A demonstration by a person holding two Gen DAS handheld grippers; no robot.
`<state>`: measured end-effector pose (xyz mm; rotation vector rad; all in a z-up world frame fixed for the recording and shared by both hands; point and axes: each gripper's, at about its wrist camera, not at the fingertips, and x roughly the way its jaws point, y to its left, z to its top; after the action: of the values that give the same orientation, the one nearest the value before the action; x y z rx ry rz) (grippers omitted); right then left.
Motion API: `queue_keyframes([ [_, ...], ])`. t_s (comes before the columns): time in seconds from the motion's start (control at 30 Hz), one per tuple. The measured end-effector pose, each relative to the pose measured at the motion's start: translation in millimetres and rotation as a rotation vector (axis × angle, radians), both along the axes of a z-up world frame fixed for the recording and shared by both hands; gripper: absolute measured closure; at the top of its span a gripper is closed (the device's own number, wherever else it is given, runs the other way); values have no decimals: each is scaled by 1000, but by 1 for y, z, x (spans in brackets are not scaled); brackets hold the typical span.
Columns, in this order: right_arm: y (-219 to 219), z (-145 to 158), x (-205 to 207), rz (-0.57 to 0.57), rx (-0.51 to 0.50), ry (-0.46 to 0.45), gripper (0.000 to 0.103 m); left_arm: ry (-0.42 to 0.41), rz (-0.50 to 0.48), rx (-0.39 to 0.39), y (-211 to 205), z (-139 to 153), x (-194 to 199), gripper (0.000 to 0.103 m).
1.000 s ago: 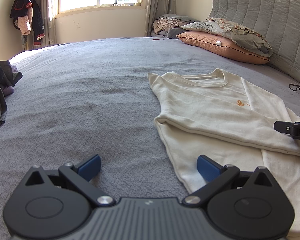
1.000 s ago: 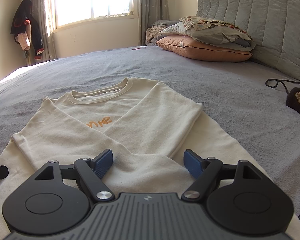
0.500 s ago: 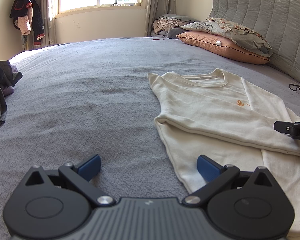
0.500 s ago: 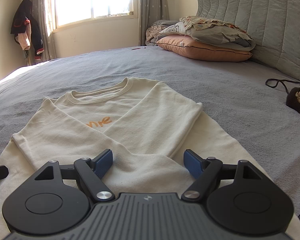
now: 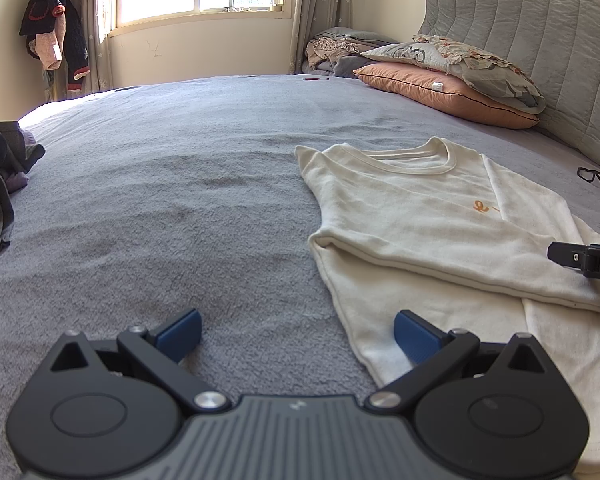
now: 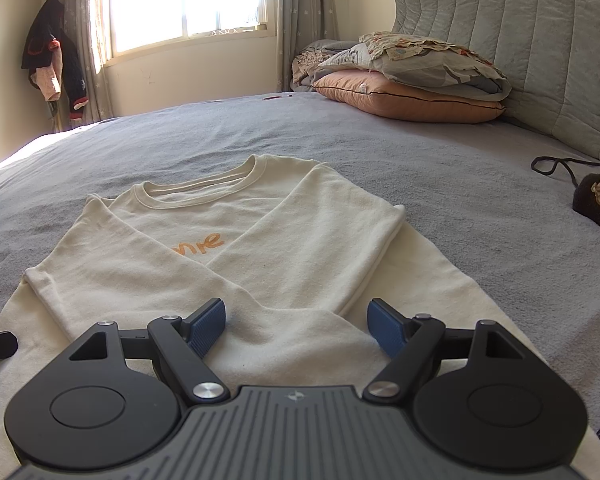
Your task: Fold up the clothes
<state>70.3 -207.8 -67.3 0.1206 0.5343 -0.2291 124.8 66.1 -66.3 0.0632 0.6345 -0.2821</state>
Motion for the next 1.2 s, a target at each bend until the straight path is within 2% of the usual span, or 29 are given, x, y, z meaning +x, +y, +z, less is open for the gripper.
queue_keyframes([
  [0.43, -1, 1, 0, 1, 10, -1, 21, 0, 0, 0, 0, 0, 0, 0],
  [1.2, -17, 2, -10, 17, 157, -55, 19, 0, 0, 0, 0, 0, 0, 0],
])
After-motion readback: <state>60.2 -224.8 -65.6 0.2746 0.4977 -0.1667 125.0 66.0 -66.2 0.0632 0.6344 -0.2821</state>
